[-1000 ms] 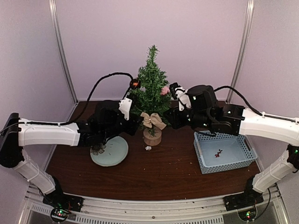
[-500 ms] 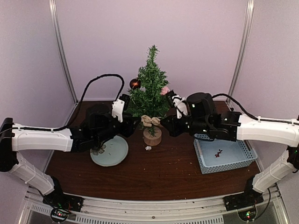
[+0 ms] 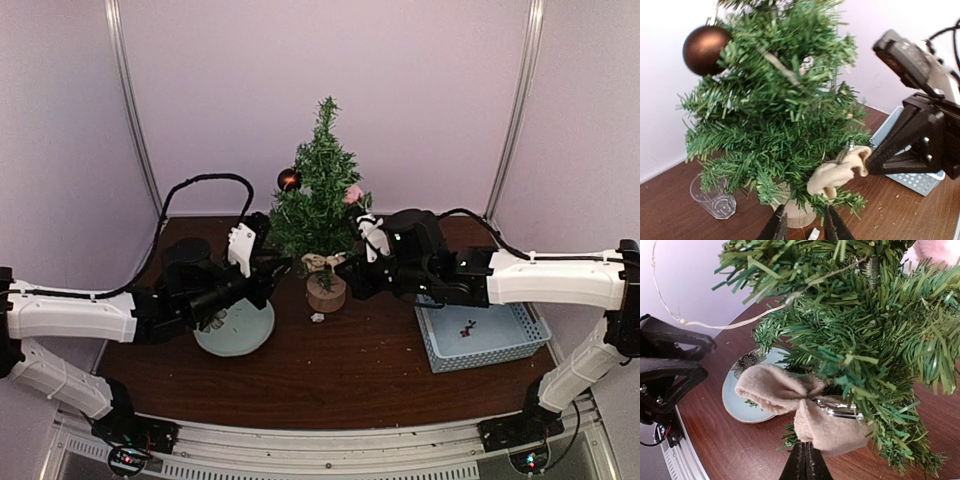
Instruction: Decorate the small christmas tree
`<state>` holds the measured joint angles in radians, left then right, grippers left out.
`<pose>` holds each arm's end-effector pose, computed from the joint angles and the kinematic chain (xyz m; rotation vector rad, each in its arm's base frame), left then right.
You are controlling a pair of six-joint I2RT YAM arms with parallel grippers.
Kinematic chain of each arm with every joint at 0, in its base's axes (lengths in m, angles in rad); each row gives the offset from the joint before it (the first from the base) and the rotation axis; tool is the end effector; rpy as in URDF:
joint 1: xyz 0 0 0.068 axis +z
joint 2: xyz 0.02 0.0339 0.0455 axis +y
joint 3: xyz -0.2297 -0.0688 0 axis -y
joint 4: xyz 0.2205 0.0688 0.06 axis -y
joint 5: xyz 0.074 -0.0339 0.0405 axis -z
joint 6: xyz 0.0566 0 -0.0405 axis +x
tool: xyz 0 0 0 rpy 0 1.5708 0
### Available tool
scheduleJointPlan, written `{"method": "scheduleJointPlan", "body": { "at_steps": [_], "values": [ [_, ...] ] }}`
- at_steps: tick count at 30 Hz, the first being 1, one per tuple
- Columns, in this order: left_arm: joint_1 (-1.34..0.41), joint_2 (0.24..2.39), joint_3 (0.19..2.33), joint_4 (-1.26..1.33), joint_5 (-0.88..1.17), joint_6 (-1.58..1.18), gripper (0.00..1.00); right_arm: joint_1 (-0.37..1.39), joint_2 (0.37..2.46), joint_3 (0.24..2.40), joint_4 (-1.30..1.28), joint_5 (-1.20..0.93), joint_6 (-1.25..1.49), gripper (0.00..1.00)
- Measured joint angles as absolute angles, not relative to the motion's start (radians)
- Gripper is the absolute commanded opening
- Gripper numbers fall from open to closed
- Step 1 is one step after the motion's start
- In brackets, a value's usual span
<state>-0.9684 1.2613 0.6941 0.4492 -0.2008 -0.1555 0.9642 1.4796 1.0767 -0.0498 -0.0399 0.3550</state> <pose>0.1775 -0.2382 0.2492 0.5401 1.6454 -0.6695 0.1936 0.2830 0.2539 -0.6659 2.0293 0.8524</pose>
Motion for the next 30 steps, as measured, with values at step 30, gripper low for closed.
{"method": "scheduleJointPlan", "body": {
  "at_steps": [30],
  "values": [
    [-1.091, 1.581, 0.914, 0.45, -0.282, 0.298, 0.11, 0.964, 1.48, 1.095, 0.026, 0.035, 0.371, 0.18]
  ]
}}
